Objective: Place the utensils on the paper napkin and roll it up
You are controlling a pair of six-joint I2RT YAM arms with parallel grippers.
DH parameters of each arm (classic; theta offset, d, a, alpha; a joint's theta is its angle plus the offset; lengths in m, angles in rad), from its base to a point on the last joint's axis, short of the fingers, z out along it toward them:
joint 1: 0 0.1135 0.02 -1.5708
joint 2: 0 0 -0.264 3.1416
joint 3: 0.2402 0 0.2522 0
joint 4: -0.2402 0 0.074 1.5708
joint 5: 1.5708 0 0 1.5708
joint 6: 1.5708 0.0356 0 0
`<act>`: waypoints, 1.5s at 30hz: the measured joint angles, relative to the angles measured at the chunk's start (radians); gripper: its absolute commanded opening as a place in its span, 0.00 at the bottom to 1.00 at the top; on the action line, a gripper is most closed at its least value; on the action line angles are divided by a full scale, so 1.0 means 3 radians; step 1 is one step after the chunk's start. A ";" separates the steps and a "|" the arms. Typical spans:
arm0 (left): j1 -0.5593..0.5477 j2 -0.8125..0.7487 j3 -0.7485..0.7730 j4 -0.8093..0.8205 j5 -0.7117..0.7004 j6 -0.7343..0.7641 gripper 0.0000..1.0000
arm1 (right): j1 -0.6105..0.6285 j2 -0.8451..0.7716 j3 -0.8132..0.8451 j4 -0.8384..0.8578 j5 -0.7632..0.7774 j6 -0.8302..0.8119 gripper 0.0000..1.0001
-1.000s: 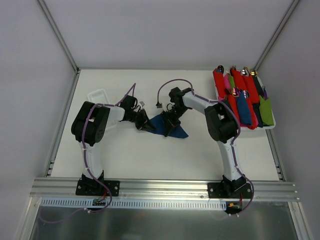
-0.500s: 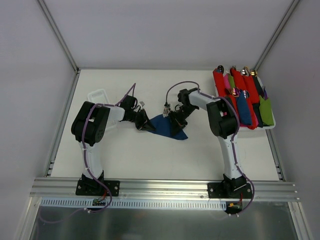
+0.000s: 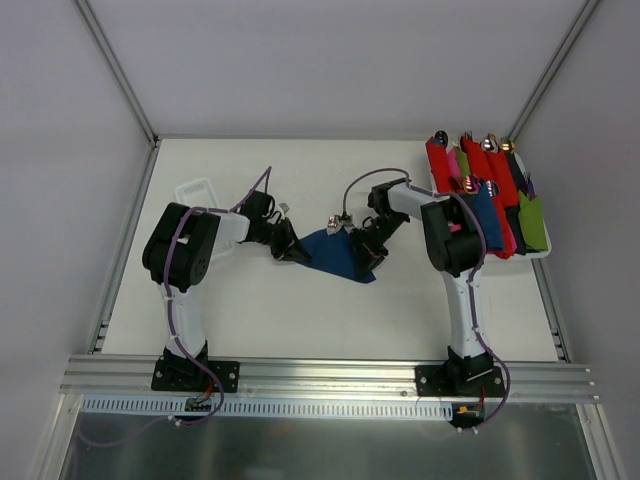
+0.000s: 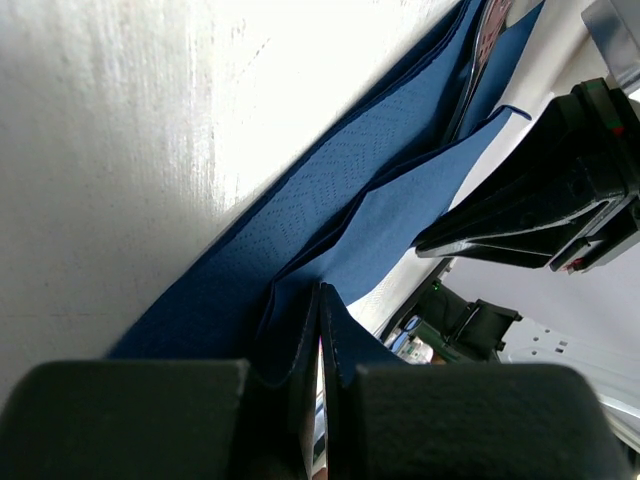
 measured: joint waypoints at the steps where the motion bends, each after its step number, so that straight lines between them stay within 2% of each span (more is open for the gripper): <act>1: 0.0000 0.0000 0.0000 0.0000 0.0000 0.0000 0.00 | -0.0014 -0.0032 -0.0032 -0.0015 0.0053 -0.0027 0.11; 13: 0.0022 0.0000 -0.0023 0.0014 0.0019 0.0000 0.00 | -0.0117 -0.0235 -0.0103 -0.0113 0.0334 -0.0127 0.13; 20: 0.0022 0.0000 -0.0023 0.0001 0.0017 0.0001 0.00 | -0.0145 -0.0490 0.0407 -0.0137 -0.0140 -0.0039 0.15; 26: 0.0022 0.0000 -0.0017 -0.0015 0.0014 0.0001 0.00 | 0.0081 -0.0651 0.0594 0.0028 -0.0432 0.0262 0.14; 32: 0.0022 0.0000 -0.0013 -0.0020 0.0013 0.0001 0.00 | 0.0312 -0.0462 0.0518 0.0317 -0.0366 0.0600 0.14; 39: 0.0022 0.0000 -0.0011 -0.0023 0.0013 0.0001 0.00 | 0.0245 -0.0062 0.0474 0.0551 -0.0114 0.0865 0.13; 45: 0.0022 -0.0001 -0.0011 -0.0023 0.0013 0.0003 0.00 | 0.0200 0.0061 0.0474 0.0598 0.0065 0.0932 0.13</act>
